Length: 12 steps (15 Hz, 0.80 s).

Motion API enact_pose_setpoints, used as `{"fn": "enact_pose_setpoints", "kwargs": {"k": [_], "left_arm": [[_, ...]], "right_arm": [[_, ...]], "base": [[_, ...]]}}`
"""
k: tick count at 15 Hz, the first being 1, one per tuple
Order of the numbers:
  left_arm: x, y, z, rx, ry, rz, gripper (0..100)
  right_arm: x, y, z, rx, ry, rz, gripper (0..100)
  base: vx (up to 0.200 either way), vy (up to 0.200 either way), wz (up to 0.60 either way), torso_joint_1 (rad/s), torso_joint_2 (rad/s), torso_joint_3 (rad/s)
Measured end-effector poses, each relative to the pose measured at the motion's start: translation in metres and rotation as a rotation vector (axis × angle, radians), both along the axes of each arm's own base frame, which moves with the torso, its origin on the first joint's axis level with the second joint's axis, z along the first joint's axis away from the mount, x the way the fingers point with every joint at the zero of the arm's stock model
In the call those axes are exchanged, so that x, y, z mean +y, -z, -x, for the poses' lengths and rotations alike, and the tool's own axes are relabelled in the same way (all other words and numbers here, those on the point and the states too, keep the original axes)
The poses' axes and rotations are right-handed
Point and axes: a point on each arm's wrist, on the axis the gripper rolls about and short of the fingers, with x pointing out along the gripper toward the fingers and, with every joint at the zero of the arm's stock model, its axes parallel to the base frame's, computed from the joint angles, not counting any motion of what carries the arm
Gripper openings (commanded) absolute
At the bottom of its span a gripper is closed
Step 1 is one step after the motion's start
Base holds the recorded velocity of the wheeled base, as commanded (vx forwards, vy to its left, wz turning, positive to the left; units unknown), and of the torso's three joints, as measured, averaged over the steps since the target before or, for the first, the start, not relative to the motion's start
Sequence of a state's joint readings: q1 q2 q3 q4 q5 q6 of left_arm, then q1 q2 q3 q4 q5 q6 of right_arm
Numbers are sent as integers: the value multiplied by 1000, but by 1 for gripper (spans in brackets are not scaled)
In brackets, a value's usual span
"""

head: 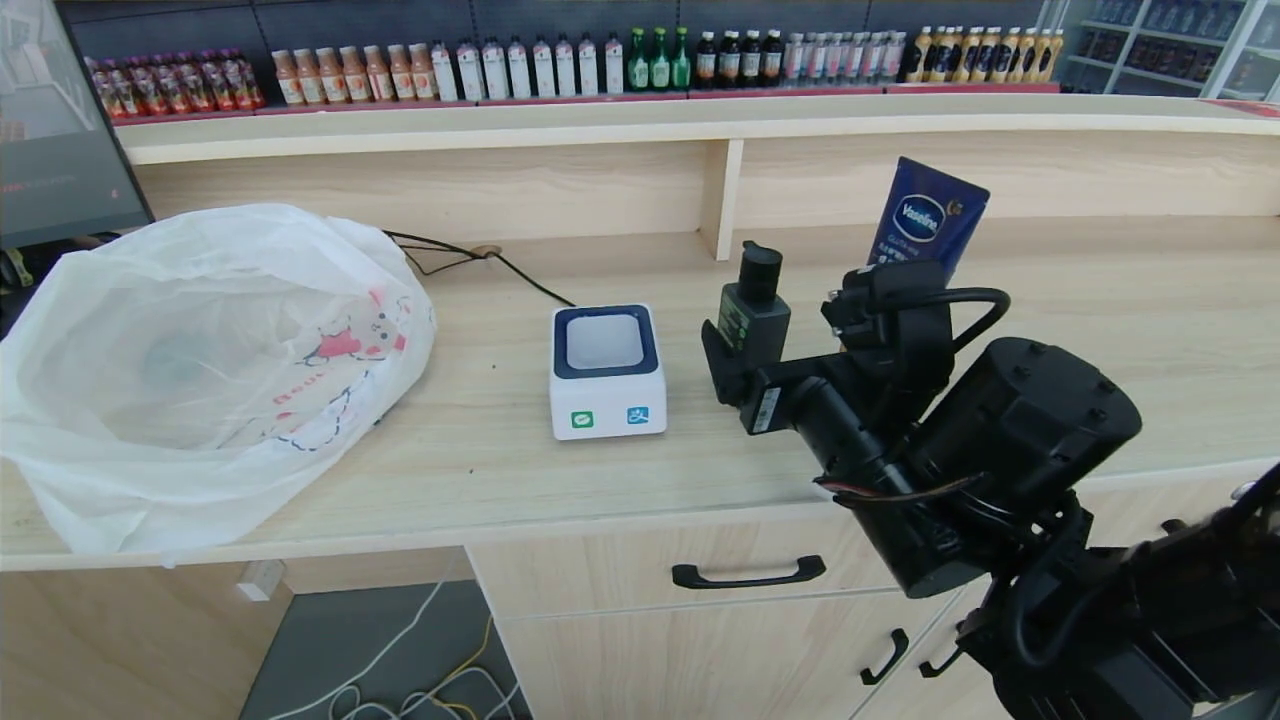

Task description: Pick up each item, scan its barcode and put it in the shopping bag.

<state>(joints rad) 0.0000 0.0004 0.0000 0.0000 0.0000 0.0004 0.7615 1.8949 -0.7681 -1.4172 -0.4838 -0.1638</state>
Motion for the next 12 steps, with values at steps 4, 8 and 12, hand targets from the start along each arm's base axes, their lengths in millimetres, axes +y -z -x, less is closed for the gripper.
{"fn": "enact_pose_setpoints", "kwargs": {"k": [4, 8, 12], "left_arm": [[0, 0, 0, 0, 0, 0, 100], [0, 0, 0, 0, 0, 0, 100], [0, 0, 0, 0, 0, 0, 100]], "right_arm": [[6, -1, -13, -18, 14, -17, 100], [7, 0, -31, -36, 45, -34, 100], [5, 5, -46, -37, 74, -38, 100]], "base": [[0, 0, 0, 0, 0, 0], [0, 0, 0, 0, 0, 0], [0, 0, 0, 0, 0, 0]]}}
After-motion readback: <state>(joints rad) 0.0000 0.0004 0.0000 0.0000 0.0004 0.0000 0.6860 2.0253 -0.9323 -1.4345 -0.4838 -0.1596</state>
